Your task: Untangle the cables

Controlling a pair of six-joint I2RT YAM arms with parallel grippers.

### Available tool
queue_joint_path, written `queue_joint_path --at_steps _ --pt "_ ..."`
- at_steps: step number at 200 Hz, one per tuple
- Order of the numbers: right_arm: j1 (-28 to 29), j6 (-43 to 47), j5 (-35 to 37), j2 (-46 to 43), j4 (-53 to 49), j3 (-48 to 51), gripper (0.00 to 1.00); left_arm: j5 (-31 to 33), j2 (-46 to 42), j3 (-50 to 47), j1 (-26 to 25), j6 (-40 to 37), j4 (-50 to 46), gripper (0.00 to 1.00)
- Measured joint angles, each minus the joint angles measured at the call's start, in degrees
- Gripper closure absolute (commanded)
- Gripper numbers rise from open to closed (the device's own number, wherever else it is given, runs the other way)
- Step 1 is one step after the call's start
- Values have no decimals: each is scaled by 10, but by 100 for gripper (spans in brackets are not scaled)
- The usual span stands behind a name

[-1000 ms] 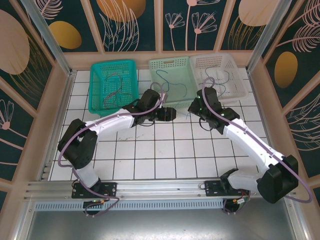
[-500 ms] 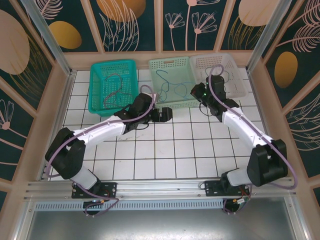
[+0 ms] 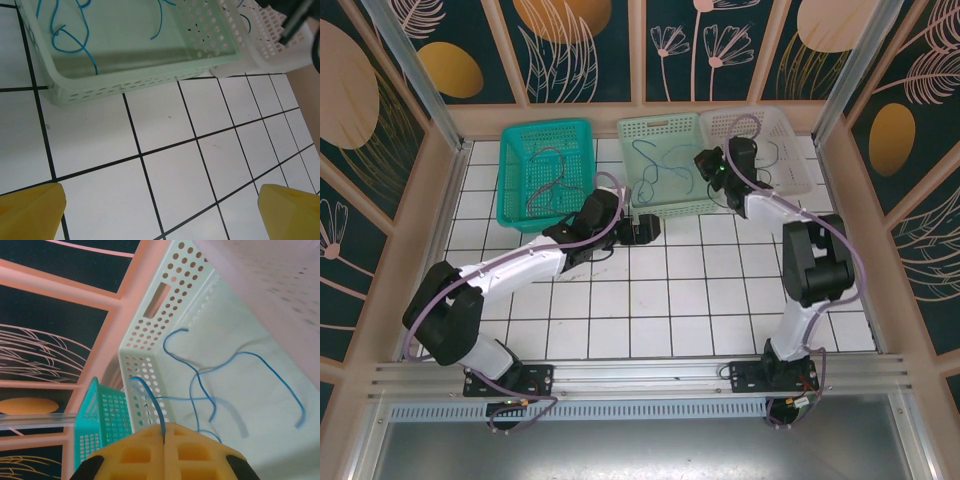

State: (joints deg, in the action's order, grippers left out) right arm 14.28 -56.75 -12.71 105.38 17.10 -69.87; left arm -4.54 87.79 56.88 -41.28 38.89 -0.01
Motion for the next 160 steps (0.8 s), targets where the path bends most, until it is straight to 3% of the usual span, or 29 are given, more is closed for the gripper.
queue_joint_path --at_steps 21,72,88,113,137,160 --pt "0 0 -8 25 0 -22 44 10 -5 0 0 0 -2 2" --pt "0 31 1 18 -11 -14 12 35 -16 0 0 -2 -4 1" --pt "2 55 4 -6 -13 9 6 40 -16 0 0 -3 -7 1" --pt "19 108 23 -88 -20 77 5 55 -16 0 0 -7 -13 1" --pt "57 184 61 -205 -30 158 5 82 -21 -2 0 -14 -18 1" --pt "85 281 142 -356 -35 257 3 120 -57 -24 0 -28 -14 1"
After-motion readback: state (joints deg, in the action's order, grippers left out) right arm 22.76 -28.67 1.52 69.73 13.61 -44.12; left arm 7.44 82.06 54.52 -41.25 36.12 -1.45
